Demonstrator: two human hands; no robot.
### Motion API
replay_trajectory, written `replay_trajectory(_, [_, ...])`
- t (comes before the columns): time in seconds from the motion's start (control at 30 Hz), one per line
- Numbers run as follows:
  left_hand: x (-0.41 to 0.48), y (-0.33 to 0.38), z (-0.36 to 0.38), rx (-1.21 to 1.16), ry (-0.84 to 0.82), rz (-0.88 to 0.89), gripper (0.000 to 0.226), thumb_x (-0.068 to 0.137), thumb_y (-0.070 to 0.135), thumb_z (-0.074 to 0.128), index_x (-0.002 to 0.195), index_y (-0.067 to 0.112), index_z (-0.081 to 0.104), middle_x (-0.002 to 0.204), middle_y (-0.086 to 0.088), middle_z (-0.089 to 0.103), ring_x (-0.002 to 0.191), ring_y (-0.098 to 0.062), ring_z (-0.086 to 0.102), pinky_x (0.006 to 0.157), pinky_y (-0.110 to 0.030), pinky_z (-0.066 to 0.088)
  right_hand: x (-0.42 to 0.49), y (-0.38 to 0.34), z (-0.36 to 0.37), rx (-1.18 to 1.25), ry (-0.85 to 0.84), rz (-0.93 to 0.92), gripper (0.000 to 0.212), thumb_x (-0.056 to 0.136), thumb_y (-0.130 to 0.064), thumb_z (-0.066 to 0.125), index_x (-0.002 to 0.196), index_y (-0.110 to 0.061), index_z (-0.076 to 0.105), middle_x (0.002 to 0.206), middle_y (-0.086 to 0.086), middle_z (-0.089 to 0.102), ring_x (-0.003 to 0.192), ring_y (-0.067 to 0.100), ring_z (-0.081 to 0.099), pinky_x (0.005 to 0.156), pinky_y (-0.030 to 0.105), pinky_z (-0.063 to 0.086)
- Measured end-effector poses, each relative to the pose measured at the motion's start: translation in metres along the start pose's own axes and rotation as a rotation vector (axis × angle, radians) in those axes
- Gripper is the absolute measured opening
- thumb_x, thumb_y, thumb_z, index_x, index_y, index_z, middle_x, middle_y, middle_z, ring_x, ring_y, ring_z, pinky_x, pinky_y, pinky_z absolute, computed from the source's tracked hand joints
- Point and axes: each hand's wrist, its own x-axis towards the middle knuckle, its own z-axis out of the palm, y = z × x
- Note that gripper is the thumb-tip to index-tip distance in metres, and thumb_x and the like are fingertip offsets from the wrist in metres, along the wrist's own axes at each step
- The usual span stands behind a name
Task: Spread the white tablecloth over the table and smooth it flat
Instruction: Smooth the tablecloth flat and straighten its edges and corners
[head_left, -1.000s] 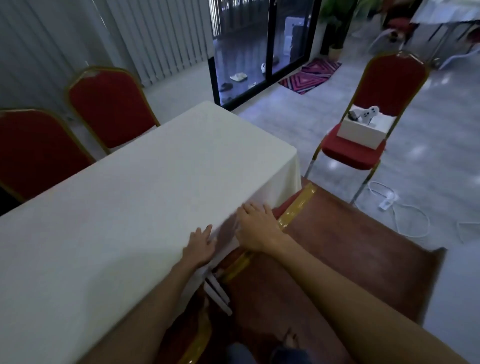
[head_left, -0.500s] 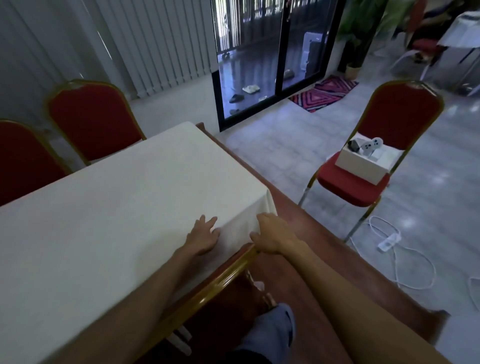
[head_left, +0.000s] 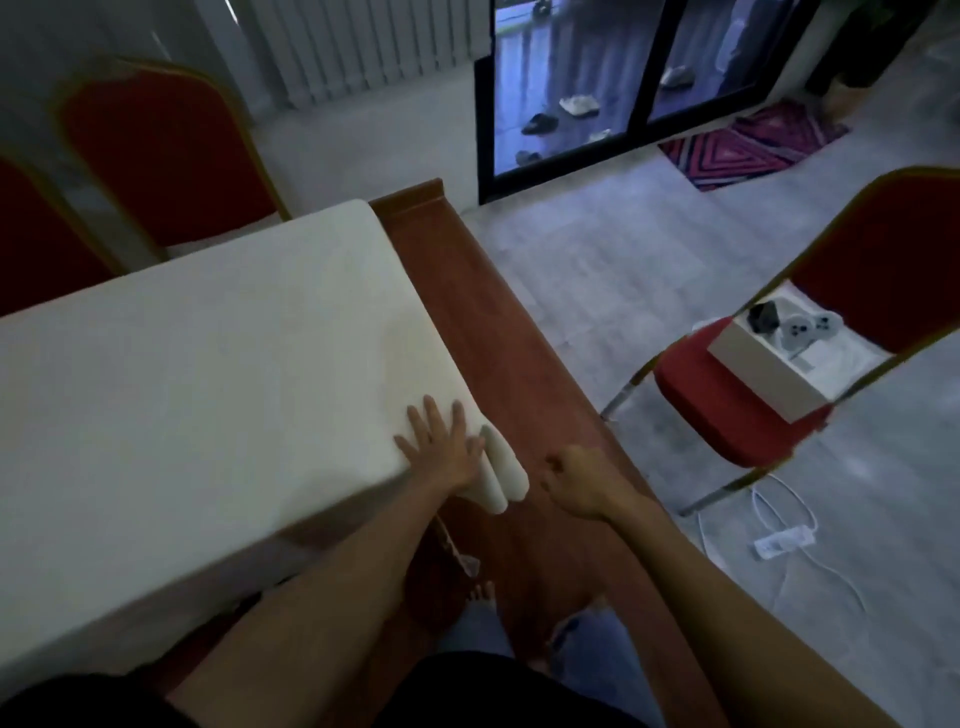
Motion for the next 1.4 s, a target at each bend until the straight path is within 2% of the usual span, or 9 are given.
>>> replay_trajectory(0.07, [0.0, 0.015, 0.008, 0.014, 0.037, -0.039, 0.067, 0.101, 0.052, 0.02, 0.154, 0.028, -0.013, 0.159, -0.014, -0.03, 0.144, -0.041, -0.029, 0.112, -0.069, -0.008, 0.036, 0.007, 0.0, 0.006, -0.059, -0.071, 0.031, 0.091, -0.033, 0.052, 0.061, -0.036, 0.043, 0.063, -0.012, 0.045, 0.059, 0.007, 0.042, 0.058, 0.028, 0.039])
replay_trajectory(0.13, [-0.005, 0.021, 0.014, 0.072, 0.06, -0.031, 0.07, 0.101, 0.039, 0.028, 0.154, 0.026, -0.016, 0.158, -0.014, -0.031, 0.144, -0.042, -0.029, 0.113, -0.07, -0.006, 0.059, 0.009, 0.004, 0.006, -0.121, -0.13, 0.017, 0.09, -0.032, 0.053, 0.095, -0.032, 0.07, 0.089, -0.006, 0.068, 0.08, 0.015, 0.063, 0.072, 0.032, 0.049])
replay_trajectory(0.2, [-0.009, 0.028, 0.015, 0.085, 0.069, -0.041, 0.08, 0.097, 0.025, 0.04, 0.154, 0.022, -0.016, 0.159, -0.013, -0.03, 0.145, -0.04, -0.027, 0.114, -0.069, -0.001, 0.085, 0.007, 0.008, -0.012, -0.139, -0.239, 0.037, 0.093, -0.026, 0.054, 0.127, -0.013, 0.063, 0.118, 0.008, 0.069, 0.108, 0.03, 0.064, 0.086, 0.036, 0.049])
replay_trajectory(0.27, [-0.012, 0.037, 0.018, 0.016, 0.08, -0.099, 0.09, 0.093, 0.024, 0.05, 0.155, 0.02, -0.014, 0.16, -0.009, -0.029, 0.147, -0.034, -0.026, 0.116, -0.067, 0.002, 0.105, 0.0, 0.006, 0.049, -0.169, -0.332, 0.038, 0.099, -0.024, 0.055, 0.132, -0.006, 0.057, 0.128, 0.012, 0.063, 0.119, 0.031, 0.059, 0.095, 0.035, 0.044])
replay_trajectory(0.47, [-0.021, 0.075, 0.029, -0.167, 0.023, -0.339, 0.091, 0.095, 0.037, 0.05, 0.155, 0.012, -0.014, 0.161, -0.002, -0.025, 0.149, -0.021, -0.023, 0.119, -0.058, -0.005, 0.167, -0.012, 0.014, -0.033, -0.357, -0.414, 0.021, 0.096, -0.033, 0.054, 0.087, -0.017, 0.063, 0.09, 0.003, 0.069, 0.087, 0.027, 0.066, 0.071, 0.035, 0.049])
replay_trajectory(0.6, [-0.014, 0.088, 0.023, -0.261, 0.049, -0.418, 0.077, 0.1, 0.028, 0.04, 0.156, 0.013, -0.01, 0.162, -0.001, -0.023, 0.149, -0.019, -0.022, 0.119, -0.058, -0.005, 0.187, -0.015, 0.007, -0.261, -0.37, -0.572, 0.029, 0.099, -0.032, 0.048, 0.1, -0.013, 0.07, 0.096, 0.007, 0.072, 0.088, 0.028, 0.068, 0.069, 0.034, 0.05])
replay_trajectory(0.77, [-0.012, 0.092, 0.03, -0.324, 0.079, -0.457, 0.077, 0.098, 0.014, 0.041, 0.155, 0.013, -0.01, 0.162, -0.002, -0.023, 0.15, -0.019, -0.022, 0.121, -0.056, 0.001, 0.182, 0.006, 0.004, -0.195, -0.269, -0.707, 0.035, 0.09, -0.028, 0.043, 0.076, -0.006, 0.066, 0.075, 0.012, 0.067, 0.068, 0.029, 0.064, 0.057, 0.034, 0.045])
replay_trajectory(0.97, [-0.011, 0.1, 0.036, -0.342, 0.125, -0.489, 0.086, 0.095, 0.013, 0.047, 0.154, 0.012, -0.016, 0.16, -0.002, -0.029, 0.148, -0.02, -0.026, 0.122, -0.051, -0.002, 0.195, 0.008, -0.003, -0.51, -0.265, -0.807, 0.016, 0.082, -0.002, 0.055, 0.07, -0.009, 0.062, 0.073, 0.011, 0.065, 0.068, 0.031, 0.061, 0.058, 0.034, 0.037])
replay_trajectory(1.4, [-0.01, 0.106, 0.031, -0.307, 0.109, -0.513, 0.089, 0.094, 0.014, 0.052, 0.154, 0.009, -0.014, 0.161, -0.005, -0.027, 0.15, -0.022, -0.021, 0.124, -0.041, 0.002, 0.195, -0.014, -0.026, -0.839, -0.431, -0.776, 0.018, 0.094, -0.015, 0.051, 0.11, -0.013, 0.059, 0.112, 0.007, 0.067, 0.103, 0.025, 0.064, 0.089, 0.037, 0.043])
